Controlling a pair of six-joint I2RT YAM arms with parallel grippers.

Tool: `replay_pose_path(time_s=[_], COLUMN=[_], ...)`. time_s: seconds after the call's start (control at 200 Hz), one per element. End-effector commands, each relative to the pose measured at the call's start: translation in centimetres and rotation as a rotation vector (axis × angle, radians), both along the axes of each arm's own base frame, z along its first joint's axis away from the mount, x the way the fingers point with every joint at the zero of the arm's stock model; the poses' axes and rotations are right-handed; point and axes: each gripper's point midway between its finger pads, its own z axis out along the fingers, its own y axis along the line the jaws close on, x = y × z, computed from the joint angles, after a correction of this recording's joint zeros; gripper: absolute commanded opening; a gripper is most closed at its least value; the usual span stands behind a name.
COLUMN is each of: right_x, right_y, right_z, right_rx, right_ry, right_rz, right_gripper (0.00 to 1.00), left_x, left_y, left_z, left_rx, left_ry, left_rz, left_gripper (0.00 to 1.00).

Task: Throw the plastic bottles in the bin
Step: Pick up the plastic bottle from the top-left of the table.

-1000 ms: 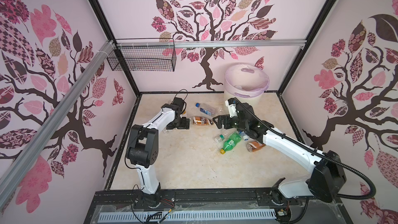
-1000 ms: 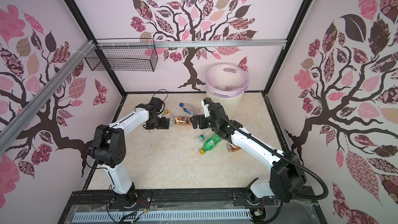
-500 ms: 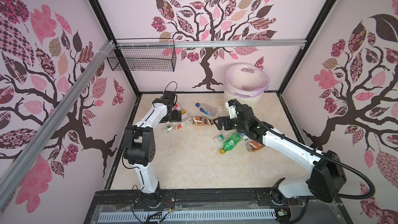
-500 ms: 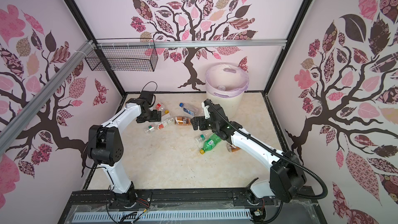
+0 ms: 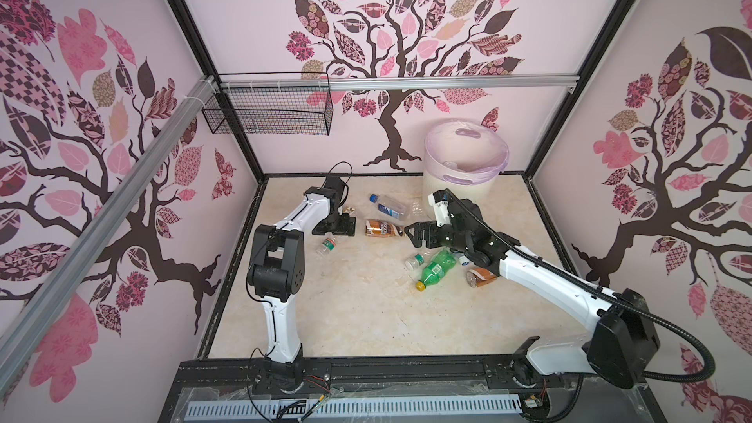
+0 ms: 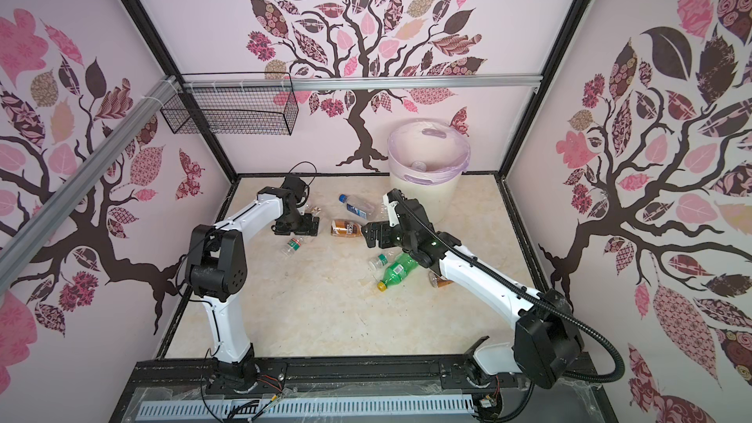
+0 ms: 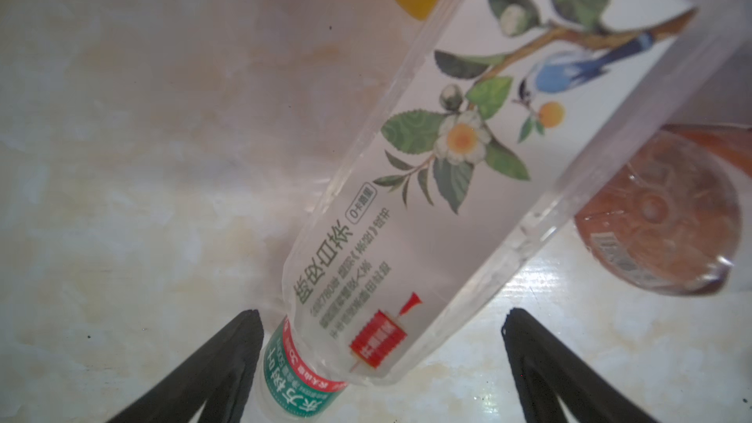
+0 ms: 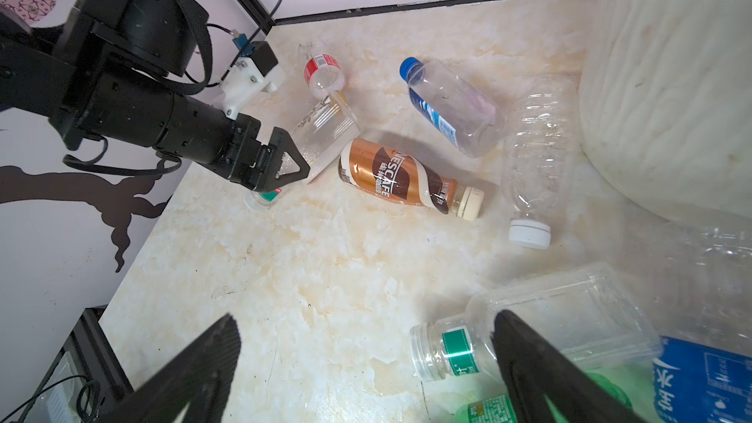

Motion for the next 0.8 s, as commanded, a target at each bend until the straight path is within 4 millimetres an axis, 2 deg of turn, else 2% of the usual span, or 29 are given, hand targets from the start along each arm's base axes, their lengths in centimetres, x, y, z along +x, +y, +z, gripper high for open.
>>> replay_pose_path(time_s=[0.0,0.631,0.796], right_x=[-0.5,-1.0,-1.0], right_y=[-0.3,-0.9,-1.0], right_z=[1.5,1.3,1.2], right_rx=[0.024,0.026,0.022], right_ry=[-0.033,-0.030,-0.031], right_rz=[-0.008,-0.017,-0.020], right_gripper=[0.99,0.99,0.99], left_x=[-0.1,0.5,0.8], left_y=[-0.9,-1.9,-2.5], left_z=[0.2,-1.9,-2.2], left_rx=[0.016,-0.022,-0.052], left_ry=[-0.001,0.030,0.029], left_rz=[-0.036,-0.005,0.000], left_gripper=[0.97,0.94,0.78])
